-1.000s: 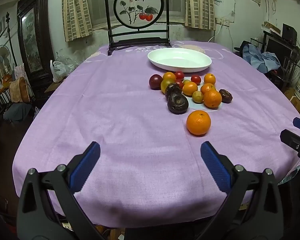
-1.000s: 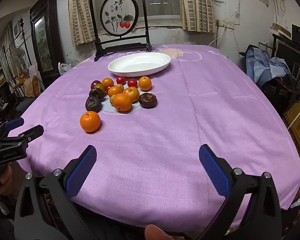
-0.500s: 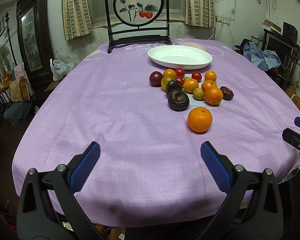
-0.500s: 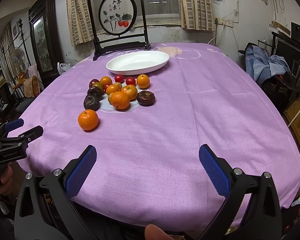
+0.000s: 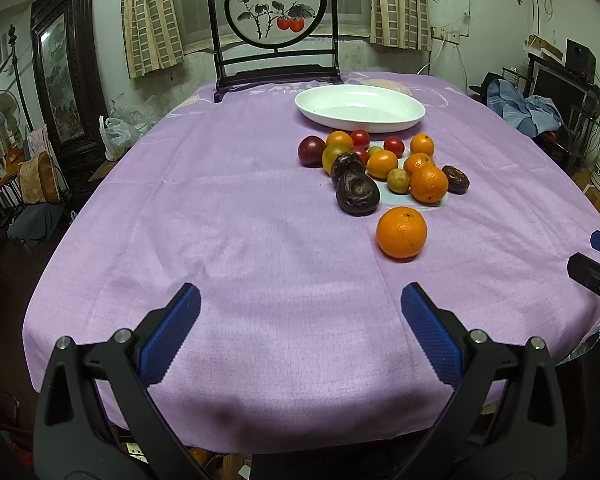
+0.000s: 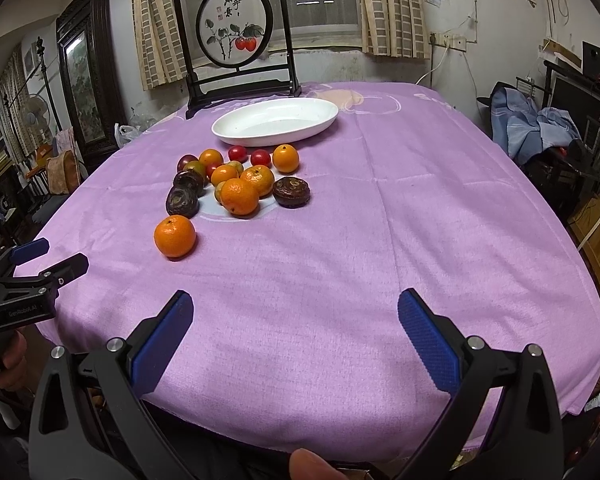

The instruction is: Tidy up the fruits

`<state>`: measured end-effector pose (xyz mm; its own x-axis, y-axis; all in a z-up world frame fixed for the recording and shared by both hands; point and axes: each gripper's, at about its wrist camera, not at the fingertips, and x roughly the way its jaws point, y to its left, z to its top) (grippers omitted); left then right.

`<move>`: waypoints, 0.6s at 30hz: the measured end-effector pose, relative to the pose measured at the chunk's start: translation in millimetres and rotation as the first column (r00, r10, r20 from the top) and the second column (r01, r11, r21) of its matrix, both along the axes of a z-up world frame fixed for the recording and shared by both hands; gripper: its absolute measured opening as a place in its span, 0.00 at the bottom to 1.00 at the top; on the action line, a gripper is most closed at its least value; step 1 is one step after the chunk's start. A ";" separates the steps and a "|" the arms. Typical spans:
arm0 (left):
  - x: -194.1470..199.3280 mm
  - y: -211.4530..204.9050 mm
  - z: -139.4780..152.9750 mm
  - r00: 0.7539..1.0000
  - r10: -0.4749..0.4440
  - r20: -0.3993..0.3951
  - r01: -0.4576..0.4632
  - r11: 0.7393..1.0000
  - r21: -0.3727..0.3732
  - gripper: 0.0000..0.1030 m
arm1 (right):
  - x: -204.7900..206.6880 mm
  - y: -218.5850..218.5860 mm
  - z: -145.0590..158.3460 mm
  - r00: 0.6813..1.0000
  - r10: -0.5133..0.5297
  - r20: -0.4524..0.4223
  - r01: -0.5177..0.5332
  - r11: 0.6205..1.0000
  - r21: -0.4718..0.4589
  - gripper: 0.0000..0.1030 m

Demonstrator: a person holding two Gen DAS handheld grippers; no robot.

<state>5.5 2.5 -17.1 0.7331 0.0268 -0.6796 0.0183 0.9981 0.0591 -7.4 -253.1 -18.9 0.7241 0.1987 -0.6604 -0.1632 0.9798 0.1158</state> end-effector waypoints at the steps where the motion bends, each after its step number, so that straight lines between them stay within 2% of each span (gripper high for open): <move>1: 0.4 0.0 -0.6 1.000 -0.001 -0.002 0.001 1.000 -0.001 0.98 | 0.2 0.0 -0.7 1.000 0.002 -0.004 -0.002 1.000 0.002 0.99; 18: 15.3 -2.9 -17.2 0.998 -0.012 -0.056 0.011 1.000 -0.007 0.98 | 12.9 -8.9 -12.1 0.999 -0.001 -0.047 0.002 0.999 0.040 0.99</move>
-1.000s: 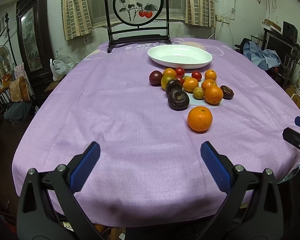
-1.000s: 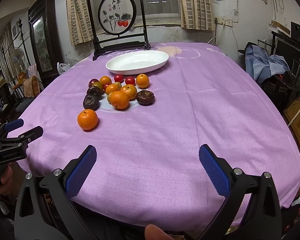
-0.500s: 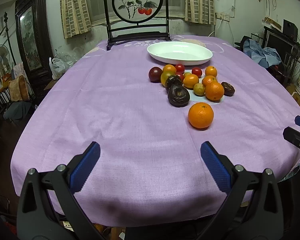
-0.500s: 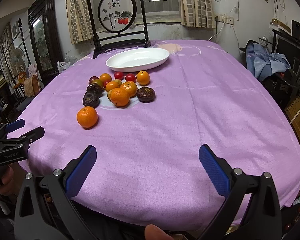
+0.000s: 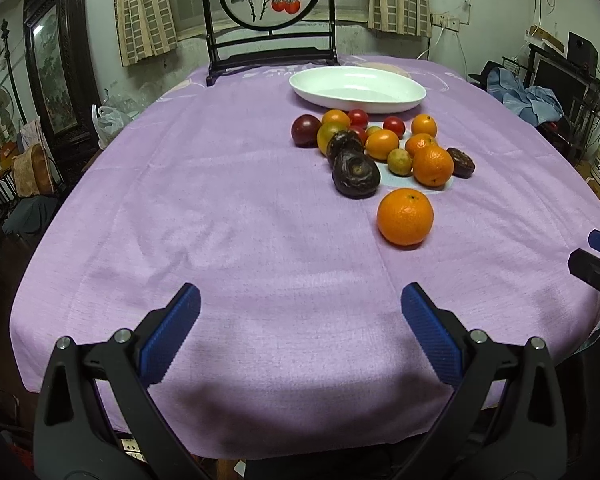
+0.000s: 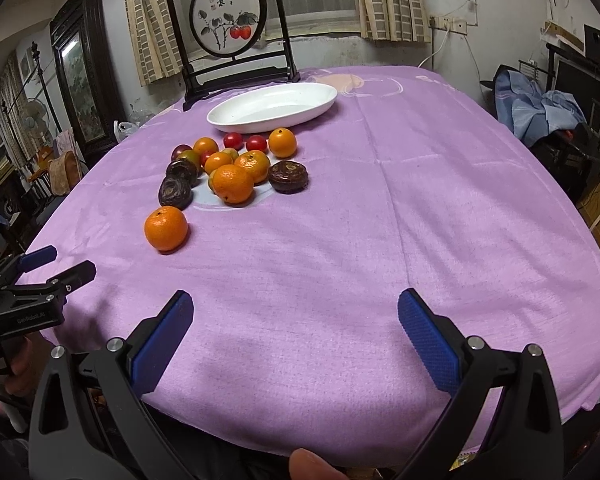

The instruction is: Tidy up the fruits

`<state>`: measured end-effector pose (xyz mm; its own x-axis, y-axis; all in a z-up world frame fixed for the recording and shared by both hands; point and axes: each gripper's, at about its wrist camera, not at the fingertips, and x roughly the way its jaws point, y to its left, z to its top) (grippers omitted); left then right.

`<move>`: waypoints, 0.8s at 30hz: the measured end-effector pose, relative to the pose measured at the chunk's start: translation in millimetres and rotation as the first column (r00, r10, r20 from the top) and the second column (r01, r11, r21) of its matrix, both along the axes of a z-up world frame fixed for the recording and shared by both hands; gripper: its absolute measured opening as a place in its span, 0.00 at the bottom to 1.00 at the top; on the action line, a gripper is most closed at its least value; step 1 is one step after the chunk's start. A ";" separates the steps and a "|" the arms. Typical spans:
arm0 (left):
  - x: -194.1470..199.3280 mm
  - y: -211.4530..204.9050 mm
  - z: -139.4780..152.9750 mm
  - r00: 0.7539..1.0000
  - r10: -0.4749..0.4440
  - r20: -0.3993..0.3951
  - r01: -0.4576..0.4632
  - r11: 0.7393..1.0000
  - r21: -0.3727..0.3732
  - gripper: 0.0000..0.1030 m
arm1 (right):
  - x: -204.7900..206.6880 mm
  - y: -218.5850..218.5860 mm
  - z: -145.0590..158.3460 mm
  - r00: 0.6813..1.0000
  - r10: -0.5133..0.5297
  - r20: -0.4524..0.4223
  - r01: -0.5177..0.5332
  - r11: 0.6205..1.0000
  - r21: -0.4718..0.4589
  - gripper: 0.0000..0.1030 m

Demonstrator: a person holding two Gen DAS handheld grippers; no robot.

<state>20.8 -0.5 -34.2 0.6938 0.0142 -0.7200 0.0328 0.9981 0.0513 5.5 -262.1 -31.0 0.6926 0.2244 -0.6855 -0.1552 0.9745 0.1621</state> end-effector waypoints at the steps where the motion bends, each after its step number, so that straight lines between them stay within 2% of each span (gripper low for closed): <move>1: 0.8 -0.2 -0.7 1.000 -0.002 -0.003 0.002 1.000 0.000 0.98 | 0.8 -1.0 -0.3 1.000 0.000 0.000 0.000 1.000 0.003 0.99; 18: 8.0 -3.4 -10.0 1.000 -0.022 -0.018 0.022 1.000 0.001 0.98 | 9.8 2.2 2.0 0.999 0.034 0.024 -0.034 0.999 -0.005 0.99; 24: 12.3 -5.4 -12.2 0.998 -0.061 -0.005 0.061 0.998 -0.014 0.98 | 41.9 7.3 4.3 0.997 0.070 0.025 -0.070 0.998 -0.003 0.87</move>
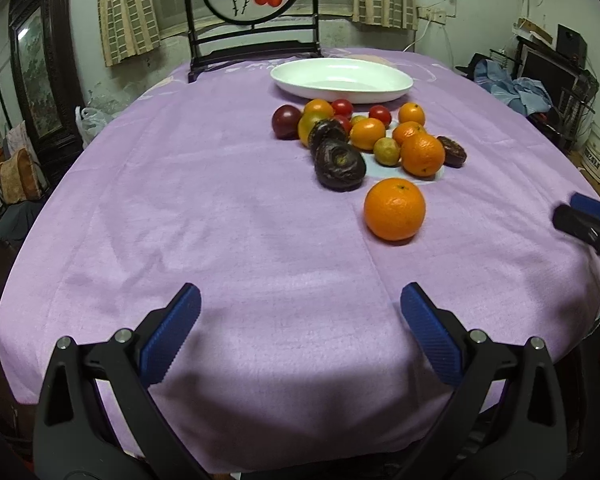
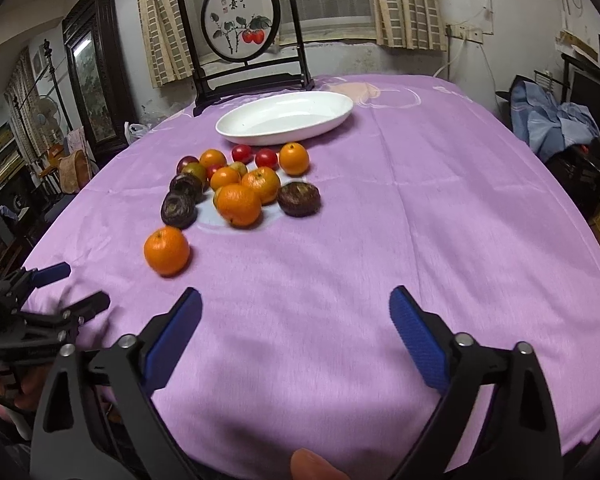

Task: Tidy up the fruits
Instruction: 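Grasp the large mandarin with the left tool while the right tool grasps a dark brown fruit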

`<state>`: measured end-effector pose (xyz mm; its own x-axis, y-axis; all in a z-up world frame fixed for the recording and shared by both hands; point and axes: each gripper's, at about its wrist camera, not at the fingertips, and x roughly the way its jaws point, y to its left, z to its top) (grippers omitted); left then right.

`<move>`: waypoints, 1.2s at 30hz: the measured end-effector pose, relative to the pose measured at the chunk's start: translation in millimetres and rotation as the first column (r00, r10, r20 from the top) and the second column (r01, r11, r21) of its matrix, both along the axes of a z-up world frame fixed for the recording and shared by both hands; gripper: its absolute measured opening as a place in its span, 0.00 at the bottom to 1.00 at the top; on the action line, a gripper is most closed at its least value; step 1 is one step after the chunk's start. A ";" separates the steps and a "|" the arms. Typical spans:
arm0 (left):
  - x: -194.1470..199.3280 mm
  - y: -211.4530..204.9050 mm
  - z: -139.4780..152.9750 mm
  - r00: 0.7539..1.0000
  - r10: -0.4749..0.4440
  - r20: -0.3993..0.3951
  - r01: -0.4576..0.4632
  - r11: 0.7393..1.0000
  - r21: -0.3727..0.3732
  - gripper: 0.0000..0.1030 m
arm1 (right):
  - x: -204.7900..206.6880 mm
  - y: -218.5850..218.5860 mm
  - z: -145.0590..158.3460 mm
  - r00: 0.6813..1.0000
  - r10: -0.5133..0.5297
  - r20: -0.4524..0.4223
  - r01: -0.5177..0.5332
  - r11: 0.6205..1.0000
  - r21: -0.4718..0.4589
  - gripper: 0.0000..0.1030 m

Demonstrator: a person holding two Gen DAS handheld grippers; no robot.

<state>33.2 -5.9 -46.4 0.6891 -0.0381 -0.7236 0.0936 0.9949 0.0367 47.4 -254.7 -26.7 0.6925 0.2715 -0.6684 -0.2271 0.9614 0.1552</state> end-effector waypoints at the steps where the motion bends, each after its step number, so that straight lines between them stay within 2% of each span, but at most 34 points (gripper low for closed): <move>1: 1.5 -1.2 -0.2 1.000 -0.013 0.004 0.013 1.000 -0.001 0.98 | 10.6 1.4 -0.8 1.000 0.008 -0.010 -0.008 1.000 0.001 0.84; 5: 9.9 -6.6 -2.2 0.997 -0.071 0.004 0.071 0.997 -0.008 0.92 | 50.4 8.7 -5.2 0.998 0.037 -0.050 -0.036 0.999 0.003 0.77; 10: 25.2 -15.8 -5.1 0.990 -0.141 -0.016 0.141 0.990 -0.028 0.78 | 95.0 24.1 -17.9 0.990 0.101 -0.102 -0.107 0.992 -0.062 0.67; 13: 35.5 -21.6 -5.0 0.986 -0.166 -0.018 0.166 0.986 -0.036 0.77 | 114.0 28.9 -23.6 0.981 0.133 -0.140 -0.144 0.987 -0.074 0.61; 21: 58.3 -37.4 -4.4 0.980 -0.199 -0.032 0.197 0.979 -0.048 0.75 | 134.5 35.1 -28.1 0.972 0.168 -0.165 -0.185 0.978 -0.096 0.58; 25: 63.3 -43.5 -4.2 0.976 -0.215 -0.042 0.213 0.976 -0.050 0.72 | 137.0 35.3 -29.5 0.969 0.177 -0.173 -0.195 0.976 -0.093 0.47; 29: 65.9 -48.5 -4.6 0.967 -0.247 -0.069 0.240 0.966 -0.092 0.53 | 137.4 32.0 -30.1 0.969 0.170 -0.177 -0.187 0.979 -0.084 0.44; 32: 67.7 -52.7 -8.8 0.965 -0.246 -0.089 0.239 0.967 -0.083 0.52 | 138.8 31.4 -30.8 0.968 0.173 -0.183 -0.191 0.978 -0.081 0.44; 36: 69.9 -55.1 -11.6 0.965 -0.240 -0.105 0.231 0.969 -0.092 0.45 | 140.3 29.5 -30.8 0.967 0.176 -0.185 -0.191 0.979 -0.069 0.44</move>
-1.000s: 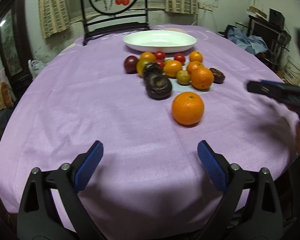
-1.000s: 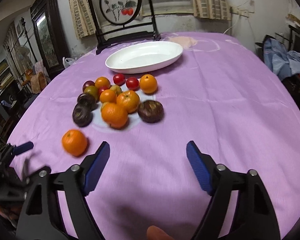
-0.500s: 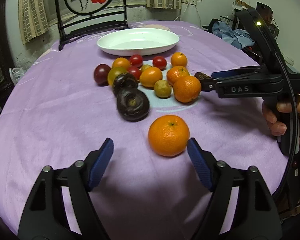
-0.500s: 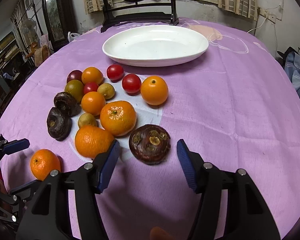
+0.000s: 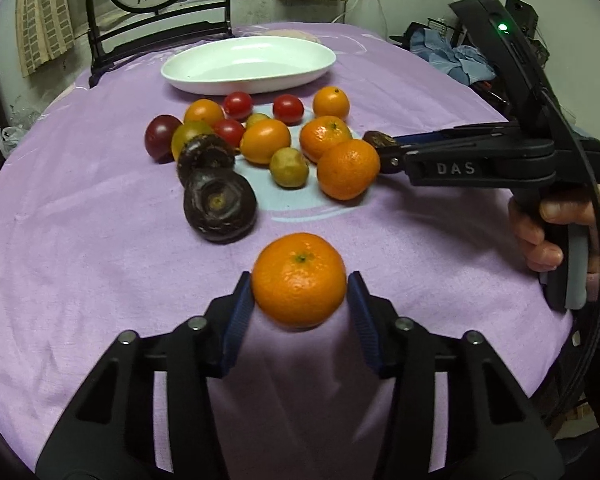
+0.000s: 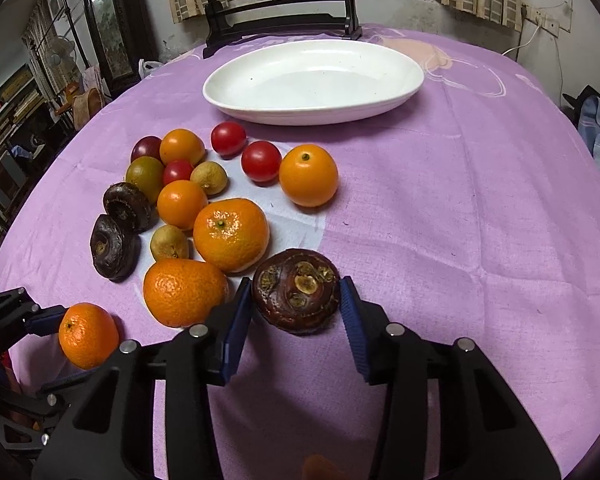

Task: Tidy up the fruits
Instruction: 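Grasp the large mandarin with the left tool while the right tool grasps a dark brown fruit, then carry both fruits to the white plate and open both tools to release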

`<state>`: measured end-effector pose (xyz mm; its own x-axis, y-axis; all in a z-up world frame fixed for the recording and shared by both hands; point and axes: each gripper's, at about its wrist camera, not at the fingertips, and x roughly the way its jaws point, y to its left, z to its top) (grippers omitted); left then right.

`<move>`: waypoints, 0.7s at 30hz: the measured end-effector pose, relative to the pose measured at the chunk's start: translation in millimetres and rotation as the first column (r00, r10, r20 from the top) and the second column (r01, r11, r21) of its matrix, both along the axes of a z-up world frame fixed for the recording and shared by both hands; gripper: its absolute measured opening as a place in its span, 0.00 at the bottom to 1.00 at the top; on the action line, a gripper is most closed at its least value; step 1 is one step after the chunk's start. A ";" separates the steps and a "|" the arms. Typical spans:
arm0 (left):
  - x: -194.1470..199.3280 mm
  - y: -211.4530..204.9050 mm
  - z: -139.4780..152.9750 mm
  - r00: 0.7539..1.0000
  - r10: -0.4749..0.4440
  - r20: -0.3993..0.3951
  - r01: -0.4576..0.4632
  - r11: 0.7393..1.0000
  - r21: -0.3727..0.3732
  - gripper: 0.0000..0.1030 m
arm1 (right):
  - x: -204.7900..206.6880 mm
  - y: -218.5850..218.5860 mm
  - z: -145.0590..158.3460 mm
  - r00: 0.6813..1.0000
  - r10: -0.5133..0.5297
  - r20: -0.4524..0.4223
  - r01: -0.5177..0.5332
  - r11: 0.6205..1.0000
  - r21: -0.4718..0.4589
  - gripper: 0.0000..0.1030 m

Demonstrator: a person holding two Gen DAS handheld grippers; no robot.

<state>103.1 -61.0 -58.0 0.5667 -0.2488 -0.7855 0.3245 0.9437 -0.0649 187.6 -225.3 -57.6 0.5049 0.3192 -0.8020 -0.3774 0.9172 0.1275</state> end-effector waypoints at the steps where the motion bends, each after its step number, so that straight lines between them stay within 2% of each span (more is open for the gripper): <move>1: 0.2 0.5 -0.2 1.000 0.000 0.000 0.000 1.000 0.000 0.45 | -0.5 -0.3 0.2 1.000 -0.002 0.002 0.002 1.000 -0.004 0.42; 6: -8.0 4.0 1.6 1.000 -0.002 0.007 0.002 1.000 0.001 0.44 | -7.0 -5.8 3.4 1.000 -0.023 0.021 0.023 1.000 0.001 0.42; 8: -9.5 7.7 5.2 1.000 -0.015 0.003 0.015 1.000 -0.021 0.44 | -11.5 -12.7 8.7 0.999 -0.033 0.022 0.032 0.999 0.033 0.42; 11: -7.0 14.8 24.3 0.999 -0.036 0.032 0.038 0.997 -0.066 0.44 | -9.5 -22.6 25.6 0.998 -0.045 0.046 0.040 0.992 0.117 0.42; 13: 2.0 19.8 42.5 0.997 -0.045 0.068 0.052 0.994 -0.101 0.44 | 1.3 -23.7 40.0 0.992 -0.072 0.102 0.057 0.988 0.142 0.42; 15: 20.3 22.0 61.1 0.993 -0.045 0.111 0.057 0.992 -0.111 0.44 | 20.4 -22.8 51.3 0.982 -0.110 0.154 0.082 0.981 0.178 0.42; 18: 70.8 21.0 85.0 0.984 -0.011 0.176 0.025 0.997 -0.079 0.44 | 54.6 -18.5 59.4 0.969 -0.155 0.194 0.110 0.967 0.229 0.42; 21: 122.6 17.5 93.1 0.980 0.017 0.200 -0.006 0.998 -0.059 0.44 | 97.9 -8.4 56.1 0.969 -0.171 0.178 0.127 0.963 0.236 0.42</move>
<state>225.7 -43.5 35.1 0.7144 -0.2835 -0.6398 0.3257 0.9439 -0.0546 285.5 -233.7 -1.4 0.6997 0.3858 -0.6013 -0.2759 0.9223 0.2707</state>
